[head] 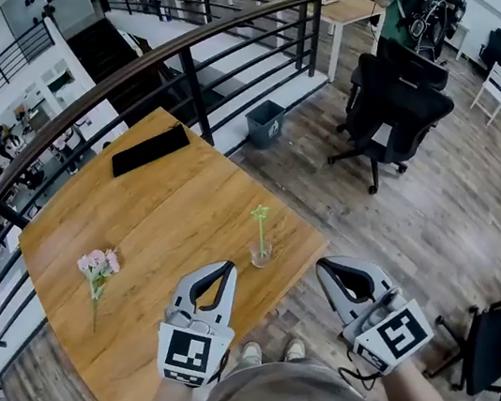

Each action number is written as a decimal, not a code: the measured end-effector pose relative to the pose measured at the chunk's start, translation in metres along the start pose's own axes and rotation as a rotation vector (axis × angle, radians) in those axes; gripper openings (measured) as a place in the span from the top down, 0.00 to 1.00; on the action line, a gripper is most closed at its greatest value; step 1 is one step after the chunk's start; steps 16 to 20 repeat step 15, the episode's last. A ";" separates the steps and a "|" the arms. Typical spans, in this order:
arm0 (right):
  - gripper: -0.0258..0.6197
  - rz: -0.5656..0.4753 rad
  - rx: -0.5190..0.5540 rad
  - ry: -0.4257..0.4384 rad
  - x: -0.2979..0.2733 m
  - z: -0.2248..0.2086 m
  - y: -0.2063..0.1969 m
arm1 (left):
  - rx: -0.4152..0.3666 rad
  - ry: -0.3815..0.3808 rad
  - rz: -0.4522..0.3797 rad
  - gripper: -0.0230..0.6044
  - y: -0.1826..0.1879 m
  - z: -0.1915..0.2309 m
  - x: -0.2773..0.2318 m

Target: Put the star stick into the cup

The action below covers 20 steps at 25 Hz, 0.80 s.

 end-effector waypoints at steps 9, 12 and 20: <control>0.91 -0.022 0.003 0.008 0.001 0.002 0.011 | -0.001 0.015 -0.009 0.94 0.005 0.000 0.006; 0.91 -0.020 0.009 0.008 0.001 0.002 0.011 | 0.000 0.016 -0.012 0.94 0.004 0.001 0.007; 0.91 -0.017 0.014 0.007 0.000 0.002 0.010 | 0.002 0.015 -0.013 0.94 0.004 0.001 0.008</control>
Point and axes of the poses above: the fingertips, and each gripper's own axes: x backward along the fingers, z to its left, y out of its top, the point moved 7 cm from there along x, backward along the fingers, and after that the axes turned 7 degrees about z, right-handed, at the moved point
